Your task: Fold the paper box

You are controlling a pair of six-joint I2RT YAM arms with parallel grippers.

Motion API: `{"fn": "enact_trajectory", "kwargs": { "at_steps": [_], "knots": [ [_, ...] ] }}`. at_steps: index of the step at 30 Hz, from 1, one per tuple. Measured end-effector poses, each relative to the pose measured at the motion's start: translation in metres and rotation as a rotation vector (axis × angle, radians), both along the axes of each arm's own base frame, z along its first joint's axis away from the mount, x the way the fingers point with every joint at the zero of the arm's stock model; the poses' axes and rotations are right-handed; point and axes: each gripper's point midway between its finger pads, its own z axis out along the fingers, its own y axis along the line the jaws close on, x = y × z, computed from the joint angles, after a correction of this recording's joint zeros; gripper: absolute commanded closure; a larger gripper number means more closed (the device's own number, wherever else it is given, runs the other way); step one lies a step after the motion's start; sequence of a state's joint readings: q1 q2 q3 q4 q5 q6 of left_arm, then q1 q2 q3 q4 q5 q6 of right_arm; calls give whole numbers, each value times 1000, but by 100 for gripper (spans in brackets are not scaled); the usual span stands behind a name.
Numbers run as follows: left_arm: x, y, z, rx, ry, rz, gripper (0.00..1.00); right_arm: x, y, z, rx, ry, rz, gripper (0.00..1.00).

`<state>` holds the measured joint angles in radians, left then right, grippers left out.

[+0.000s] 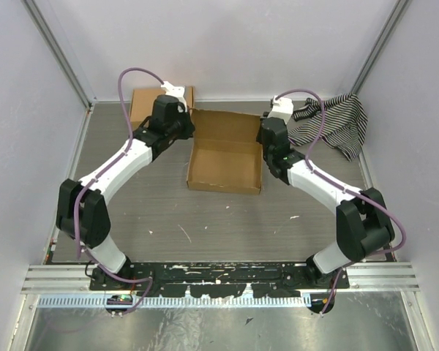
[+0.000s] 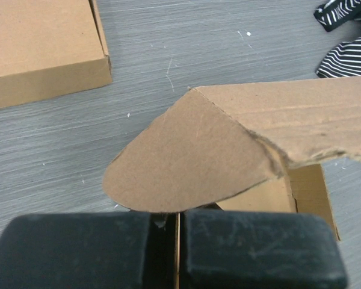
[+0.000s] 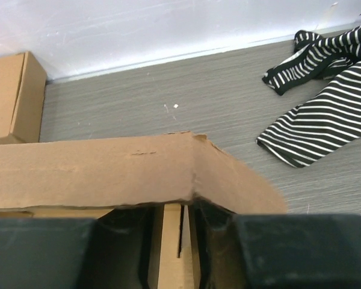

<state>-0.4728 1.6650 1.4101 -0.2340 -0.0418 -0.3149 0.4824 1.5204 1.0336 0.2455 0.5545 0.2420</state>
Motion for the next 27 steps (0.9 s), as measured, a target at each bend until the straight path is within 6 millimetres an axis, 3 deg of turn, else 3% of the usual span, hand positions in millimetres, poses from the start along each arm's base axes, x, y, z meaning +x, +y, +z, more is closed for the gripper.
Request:
{"fn": "enact_trajectory", "kwargs": {
  "at_steps": [3,5,9,15,27],
  "knots": [
    [-1,3,-14,7,3,12,100,-8,3,-2,4,33,33,64],
    [-4,6,-23,9,5,18,100,-17,4,-4,17,57,54,53],
    [-17,13,-23,4,-13,25,100,-45,0,-11,51,105,89,37],
    [-35,25,-24,8,-20,36,99,-79,-6,-16,84,168,122,35],
    [-52,34,-25,8,-26,32,100,-122,-21,17,106,184,150,37]
  ]
}}
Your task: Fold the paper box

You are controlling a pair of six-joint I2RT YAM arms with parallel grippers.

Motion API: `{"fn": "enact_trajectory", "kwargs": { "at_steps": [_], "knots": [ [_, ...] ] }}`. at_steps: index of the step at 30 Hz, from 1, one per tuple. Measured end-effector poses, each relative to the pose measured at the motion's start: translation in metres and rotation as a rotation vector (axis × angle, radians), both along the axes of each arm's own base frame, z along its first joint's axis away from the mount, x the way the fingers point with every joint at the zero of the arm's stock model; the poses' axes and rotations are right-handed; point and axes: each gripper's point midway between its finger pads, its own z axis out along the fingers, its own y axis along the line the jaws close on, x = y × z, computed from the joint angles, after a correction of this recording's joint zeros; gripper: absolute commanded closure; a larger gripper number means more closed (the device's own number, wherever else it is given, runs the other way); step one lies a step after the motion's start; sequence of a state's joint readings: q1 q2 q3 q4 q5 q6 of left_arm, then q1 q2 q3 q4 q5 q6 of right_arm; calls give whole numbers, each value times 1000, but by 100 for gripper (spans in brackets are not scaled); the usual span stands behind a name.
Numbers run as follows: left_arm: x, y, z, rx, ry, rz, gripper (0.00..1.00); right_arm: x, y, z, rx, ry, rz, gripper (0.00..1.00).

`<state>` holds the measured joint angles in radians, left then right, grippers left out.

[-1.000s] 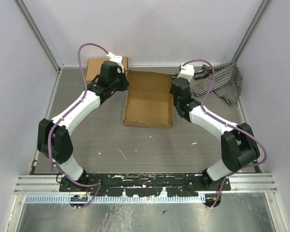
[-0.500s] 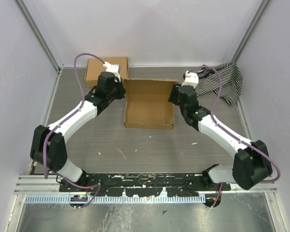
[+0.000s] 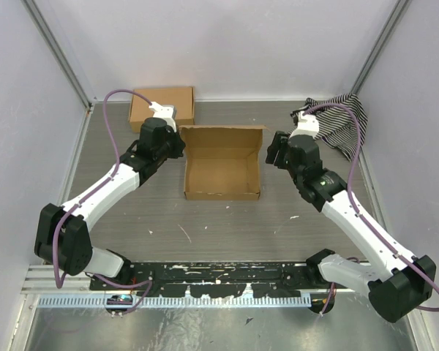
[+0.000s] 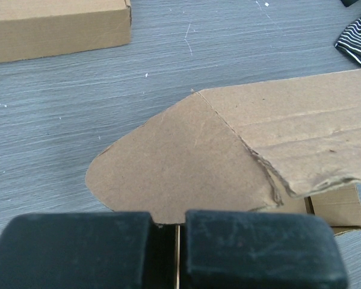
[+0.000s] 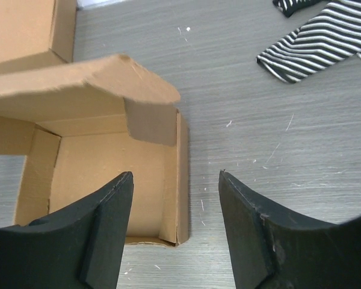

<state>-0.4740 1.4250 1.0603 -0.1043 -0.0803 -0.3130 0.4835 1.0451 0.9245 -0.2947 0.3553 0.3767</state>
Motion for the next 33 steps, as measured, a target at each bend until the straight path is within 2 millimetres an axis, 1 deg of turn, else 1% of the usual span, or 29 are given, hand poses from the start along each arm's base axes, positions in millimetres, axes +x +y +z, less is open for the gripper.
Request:
{"fn": "enact_trajectory", "kwargs": {
  "at_steps": [2,3,5,7,9,10,12,13,15,17,18,21,23,24,26,28,29,32,33],
  "knots": [
    [0,0,0,3,-3,-4,100,1,0,19,6,-21,-1,38],
    [0,0,0,4,-3,-6,100,4,0,33,13,-38,-3,38],
    [0,0,0,9,-5,-9,100,13,1,66,35,-79,-8,38],
    [0,-1,0,10,-5,-14,100,32,6,110,69,-128,-5,39],
    [0,-1,0,9,-6,-18,100,52,10,145,94,-166,3,40],
    [-1,-1,0,11,-7,-20,100,60,14,155,102,-179,11,40],
    [0,-2,0,9,-10,-24,100,79,21,168,107,-173,35,40],
    [-1,-2,0,9,-11,-27,100,88,27,168,106,-160,51,41],
    [-1,-2,-1,9,-14,-28,100,102,38,157,103,-120,87,41],
    [-1,-2,-1,9,-19,-31,100,111,51,128,92,-41,127,41],
    [-1,-2,-1,11,-21,-33,100,113,55,111,85,9,145,42],
    [-3,-1,-2,20,-28,-41,99,112,68,71,83,129,197,44],
    [-4,-1,-2,26,-31,-47,98,107,74,53,90,189,230,45],
    [-4,0,-3,29,-32,-50,96,104,76,49,94,208,242,45],
    [-6,0,-4,33,-32,-56,89,97,83,43,101,238,272,46],
    [-8,1,-4,37,-32,-62,78,92,87,38,104,256,292,46],
    [-10,1,-5,38,-29,-67,75,89,89,34,103,266,299,47],
    [-18,3,-9,40,-6,-75,60,72,93,10,94,334,319,47],
    [-21,3,-9,41,-3,-79,58,69,93,4,91,352,320,47]
  ]
}}
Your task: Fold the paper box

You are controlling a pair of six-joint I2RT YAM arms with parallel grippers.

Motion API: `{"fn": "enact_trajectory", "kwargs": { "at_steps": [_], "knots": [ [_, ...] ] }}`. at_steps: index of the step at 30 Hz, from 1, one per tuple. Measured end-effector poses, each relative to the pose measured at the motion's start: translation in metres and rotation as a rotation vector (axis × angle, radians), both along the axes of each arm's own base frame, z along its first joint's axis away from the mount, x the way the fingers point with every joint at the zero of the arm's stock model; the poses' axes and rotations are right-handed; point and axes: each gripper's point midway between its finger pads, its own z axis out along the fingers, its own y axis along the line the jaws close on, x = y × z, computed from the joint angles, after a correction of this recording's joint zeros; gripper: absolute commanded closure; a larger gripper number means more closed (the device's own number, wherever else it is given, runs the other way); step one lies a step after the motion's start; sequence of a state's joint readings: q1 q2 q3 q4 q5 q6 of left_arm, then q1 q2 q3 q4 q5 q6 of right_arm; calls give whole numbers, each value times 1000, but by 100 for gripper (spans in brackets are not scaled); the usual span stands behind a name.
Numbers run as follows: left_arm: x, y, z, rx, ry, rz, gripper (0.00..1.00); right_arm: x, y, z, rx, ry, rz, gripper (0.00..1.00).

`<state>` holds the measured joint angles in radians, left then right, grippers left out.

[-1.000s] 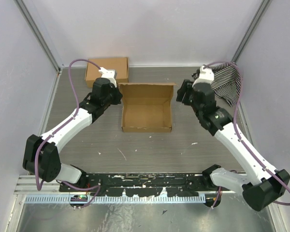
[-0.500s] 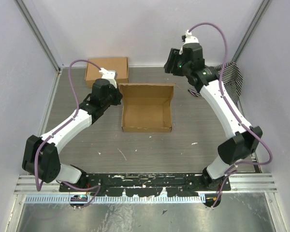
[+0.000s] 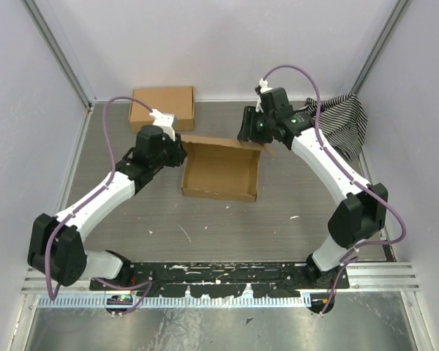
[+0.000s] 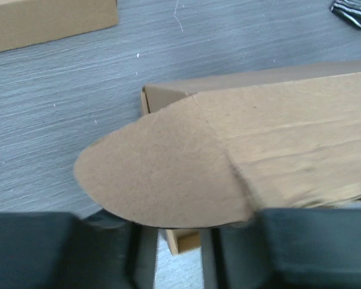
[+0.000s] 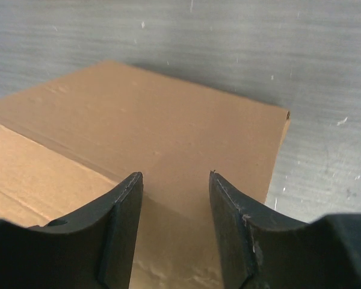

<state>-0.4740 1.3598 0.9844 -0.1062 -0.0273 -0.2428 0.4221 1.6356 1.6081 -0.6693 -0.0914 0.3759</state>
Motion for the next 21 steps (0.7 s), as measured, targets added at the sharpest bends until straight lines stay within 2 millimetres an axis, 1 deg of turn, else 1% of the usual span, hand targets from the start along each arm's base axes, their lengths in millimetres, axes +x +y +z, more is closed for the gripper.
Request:
{"fn": "enact_trajectory", "kwargs": {
  "at_steps": [2,4,6,10,12,17,18,19,21],
  "knots": [
    [-9,1,-1,-8,19,-8,53,-10,0,-13,-11,34,6,47],
    [-19,2,2,-26,33,-19,50,-18,0,-20,-16,57,8,48],
    [-30,4,6,-42,44,-23,47,-25,1,-24,-18,69,9,48],
    [-51,12,17,-62,63,-22,44,-31,4,-24,-17,69,13,48],
    [-64,20,20,-57,84,-5,43,-33,6,-24,-15,69,13,48],
    [-98,49,16,9,187,70,42,-41,14,-30,-19,85,29,49],
    [-104,53,18,16,199,82,41,-43,15,-33,-23,93,32,49],
    [-108,57,20,19,208,91,38,-45,16,-35,-25,97,38,49],
    [-115,61,30,8,206,103,35,-50,18,-43,-33,114,46,49]
  ]
}}
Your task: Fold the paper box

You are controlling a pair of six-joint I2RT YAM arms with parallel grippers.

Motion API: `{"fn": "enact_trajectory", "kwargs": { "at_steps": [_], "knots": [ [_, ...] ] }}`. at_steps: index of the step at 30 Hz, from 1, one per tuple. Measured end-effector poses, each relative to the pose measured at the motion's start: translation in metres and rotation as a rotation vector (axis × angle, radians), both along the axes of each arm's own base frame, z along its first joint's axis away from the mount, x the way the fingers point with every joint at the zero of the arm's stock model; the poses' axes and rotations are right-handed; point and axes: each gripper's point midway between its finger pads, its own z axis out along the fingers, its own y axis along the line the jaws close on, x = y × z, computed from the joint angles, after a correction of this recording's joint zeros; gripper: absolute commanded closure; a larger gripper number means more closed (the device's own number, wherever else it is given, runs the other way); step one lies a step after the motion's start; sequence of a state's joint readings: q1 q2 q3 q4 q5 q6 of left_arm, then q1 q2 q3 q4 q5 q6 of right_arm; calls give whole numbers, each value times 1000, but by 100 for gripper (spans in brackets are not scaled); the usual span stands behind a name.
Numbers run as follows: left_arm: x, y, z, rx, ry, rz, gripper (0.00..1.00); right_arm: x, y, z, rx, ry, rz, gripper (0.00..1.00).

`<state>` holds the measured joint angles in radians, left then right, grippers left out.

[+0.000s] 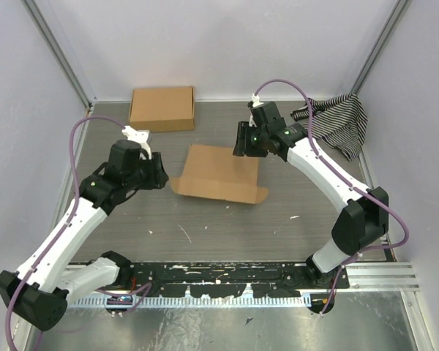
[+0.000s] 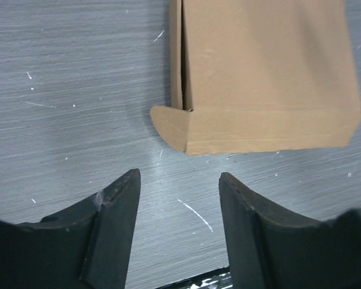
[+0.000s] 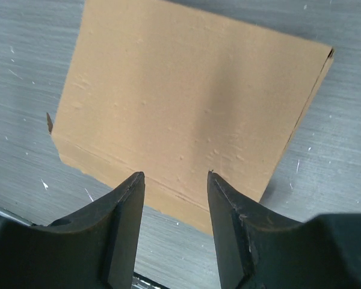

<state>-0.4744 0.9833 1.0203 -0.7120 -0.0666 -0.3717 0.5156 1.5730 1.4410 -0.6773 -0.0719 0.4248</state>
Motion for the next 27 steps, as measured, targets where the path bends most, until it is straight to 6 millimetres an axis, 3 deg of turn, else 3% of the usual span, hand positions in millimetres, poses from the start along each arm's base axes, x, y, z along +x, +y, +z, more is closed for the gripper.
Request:
{"fn": "enact_trajectory", "kwargs": {
  "at_steps": [3,6,9,16,23,27],
  "knots": [
    [1,-1,17,-32,-30,14,34,-8,-2,-15,-17,37,-1,44],
    [12,-8,17,-35,-20,12,34,-14,-5,-29,-30,73,-19,39],
    [32,-22,-3,-6,50,-7,34,-21,-11,-47,-50,116,-46,39],
    [64,-43,-89,120,278,-66,37,-33,-30,-83,-121,192,-104,38],
    [93,-59,-113,157,328,-101,39,-24,-44,-116,-187,254,-153,38],
    [98,-65,-123,155,353,-116,42,-17,-51,-131,-180,294,-176,38]
  ]
}}
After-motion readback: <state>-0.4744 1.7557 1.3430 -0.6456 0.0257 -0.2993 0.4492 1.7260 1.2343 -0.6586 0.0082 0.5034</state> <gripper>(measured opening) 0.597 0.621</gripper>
